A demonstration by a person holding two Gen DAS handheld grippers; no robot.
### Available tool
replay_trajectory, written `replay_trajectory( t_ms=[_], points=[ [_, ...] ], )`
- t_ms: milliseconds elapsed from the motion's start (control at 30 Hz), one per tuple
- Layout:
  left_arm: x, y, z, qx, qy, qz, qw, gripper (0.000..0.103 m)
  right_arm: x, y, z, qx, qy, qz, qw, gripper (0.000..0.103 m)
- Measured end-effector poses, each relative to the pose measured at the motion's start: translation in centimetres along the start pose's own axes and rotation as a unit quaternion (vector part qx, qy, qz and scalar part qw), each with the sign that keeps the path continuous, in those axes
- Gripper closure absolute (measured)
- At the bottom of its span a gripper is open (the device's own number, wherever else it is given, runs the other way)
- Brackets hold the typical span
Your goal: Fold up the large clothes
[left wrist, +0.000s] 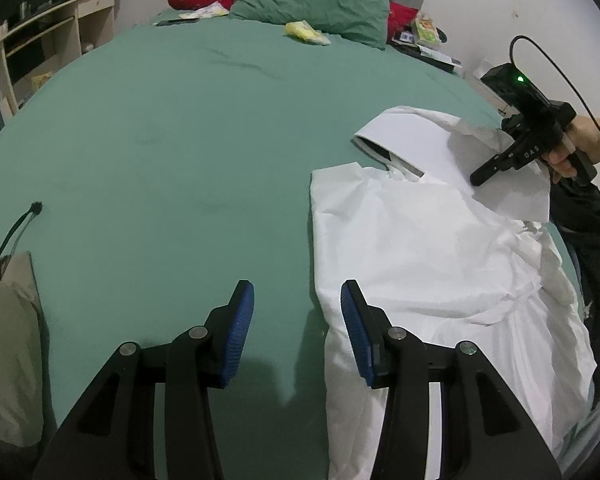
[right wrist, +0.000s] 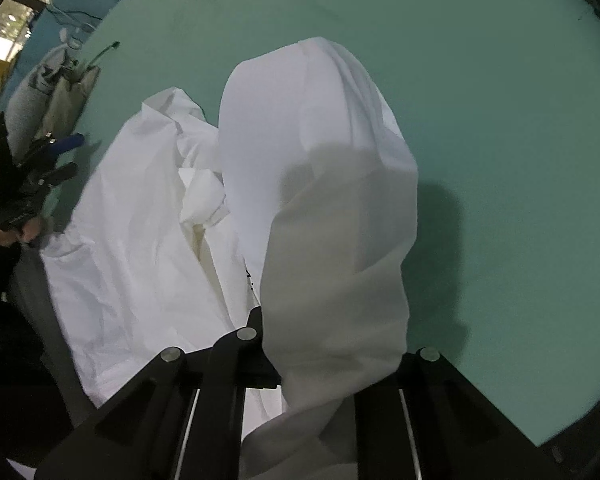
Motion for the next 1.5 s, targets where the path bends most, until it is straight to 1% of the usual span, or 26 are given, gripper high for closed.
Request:
replay_trajectory(
  t_ms=[100, 167, 233, 267, 300, 367, 400, 467, 567, 667, 700, 733, 767, 800, 833, 900, 967, 1033, 1133, 1200, 1267, 1333, 1367, 1400, 1433, 1500],
  points=[
    [-0.4, -0.1, 0.2, 0.001, 0.001, 0.003, 1.0000, 0.055, -1.1, 0.4, -0.1, -0.015, 0.005, 0.061, 0.998, 0.092],
    [-0.8, -0.3, 0.3, 0.001, 0.003, 0.004, 1.0000, 0.055, -1.9, 0.9, -0.1, -0.033, 0.005, 0.127, 0.991, 0.092],
    [-1.1, -0.5, 0.4, -0.002, 0.004, 0.005, 1.0000, 0.055, -2.5, 1.2, 0.2, -0.073, -0.007, 0.225, 0.972, 0.092],
    [-1.3, -0.6, 0.4, -0.005, 0.005, 0.006, 1.0000, 0.055, -2.6, 1.0, 0.6, -0.110, -0.024, 0.291, 0.950, 0.092],
    [-1.4, -0.7, 0.3, -0.007, 0.005, 0.007, 0.9999, 0.055, -2.4, 0.6, 1.0, -0.137, -0.034, 0.332, 0.933, 0.092],
    [-1.7, -0.9, 0.2, -0.008, 0.008, 0.008, 0.9999, 0.055, -2.0, -1.0, 2.0, -0.194, -0.045, 0.422, 0.885, 0.092],
    [-1.9, -0.9, 0.2, -0.009, 0.009, 0.009, 0.9999, 0.055, -1.7, -1.8, 2.4, -0.209, -0.042, 0.457, 0.863, 0.092],
    [-2.2, -0.8, 0.1, -0.009, 0.013, 0.012, 0.9998, 0.055, -1.1, -3.3, 3.6, -0.218, -0.028, 0.511, 0.831, 0.092],
    [-2.5, -0.4, 0.2, -0.003, 0.016, 0.013, 0.9998, 0.055, 0.9, -7.1, 5.9, -0.223, 0.001, 0.554, 0.802, 0.092],
    [-2.4, 0.1, 0.4, 0.000, 0.013, 0.015, 0.9998, 0.055, 4.8, -12.3, 8.3, -0.293, 0.013, 0.592, 0.751, 0.091],
    [-2.4, 0.3, 0.5, 0.001, 0.013, 0.017, 0.9998, 0.055, 6.3, -13.7, 9.3, -0.308, 0.013, 0.599, 0.739, 0.089],
    [-2.4, 0.5, 0.5, 0.003, 0.012, 0.017, 0.9998, 0.055, 7.5, -14.8, 10.1, -0.317, 0.016, 0.599, 0.735, 0.079],
    [-2.5, 0.8, 0.5, 0.006, 0.012, 0.019, 0.9997, 0.055, 8.5, -15.8, 10.9, -0.327, 0.018, 0.603, 0.727, 0.077],
    [-2.5, 1.2, 0.5, 0.010, 0.014, 0.021, 0.9996, 0.055, 8.9, -16.5, 11.5, -0.332, 0.023, 0.619, 0.712, 0.077],
    [-2.6, 1.4, 0.6, 0.013, 0.014, 0.024, 0.9995, 0.055, 8.8, -16.8, 12.1, -0.321, 0.033, 0.625, 0.711, 0.077],
    [-2.6, 2.0, 0.5, 0.018, 0.016, 0.026, 0.9994, 0.055, 8.0, -17.0, 13.0, -0.278, 0.053, 0.611, 0.740, 0.069],
    [-2.6, 2.5, 0.3, 0.020, 0.021, 0.031, 0.9991, 0.055, 6.7, -16.6, 13.9, -0.231, 0.065, 0.599, 0.764, 0.036],
    [-2.4, 3.1, 0.1, 0.022, 0.022, 0.033, 0.9990, 0.055, 4.7, -16.6, 14.7, -0.183, 0.099, 0.578, 0.789, 0.021],
    [-1.9, 3.5, 0.0, 0.021, 0.017, 0.032, 0.9991, 0.055, 0.9, -16.3, 14.9, -0.109, 0.156, 0.544, 0.817, 0.021],
    [-1.7, 3.7, 0.0, 0.022, 0.015, 0.034, 0.9991, 0.055, -1.7, -16.1, 13.6, -0.072, 0.205, 0.531, 0.819, 0.021],
    [-1.5, 3.9, 0.1, 0.024, 0.014, 0.031, 0.9991, 0.055, -3.2, -15.8, 11.2, -0.036, 0.244, 0.496, 0.832, 0.021],
    [-1.3, 4.0, 0.2, 0.023, 0.010, 0.029, 0.9993, 0.055, -3.7, -14.0, 8.9, 0.003, 0.259, 0.466, 0.846, 0.021],
    [-1.1, 4.1, 0.4, 0.024, 0.006, 0.031, 0.9992, 0.055, -3.7, -12.8, 7.3, 0.037, 0.266, 0.423, 0.866, 0.021],
    [-1.1, 4.1, 0.6, 0.025, 0.004, 0.031, 0.9992, 0.055, -3.2, -11.7, 5.8, 0.084, 0.275, 0.349, 0.892, 0.021],
    [-0.9, 4.1, 0.7, 0.026, 0.001, 0.029, 0.9992, 0.055, -3.0, -10.1, 4.6, 0.130, 0.277, 0.278, 0.910, 0.021],
    [-0.9, 4.0, 0.9, 0.026, -0.002, 0.030, 0.9992, 0.055, -2.4, -8.6, 2.9, 0.179, 0.274, 0.186, 0.926, 0.021]
  ],
)
Point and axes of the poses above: each gripper's, at about its wrist camera, not at the fingertips, and x roughly the way its jaws point, y to its right, z to its underside, the point moved 8 cm from there along x, roughly the way its jaws point, and after that the axes turned 1 degree about z, right-handed, at the moved point
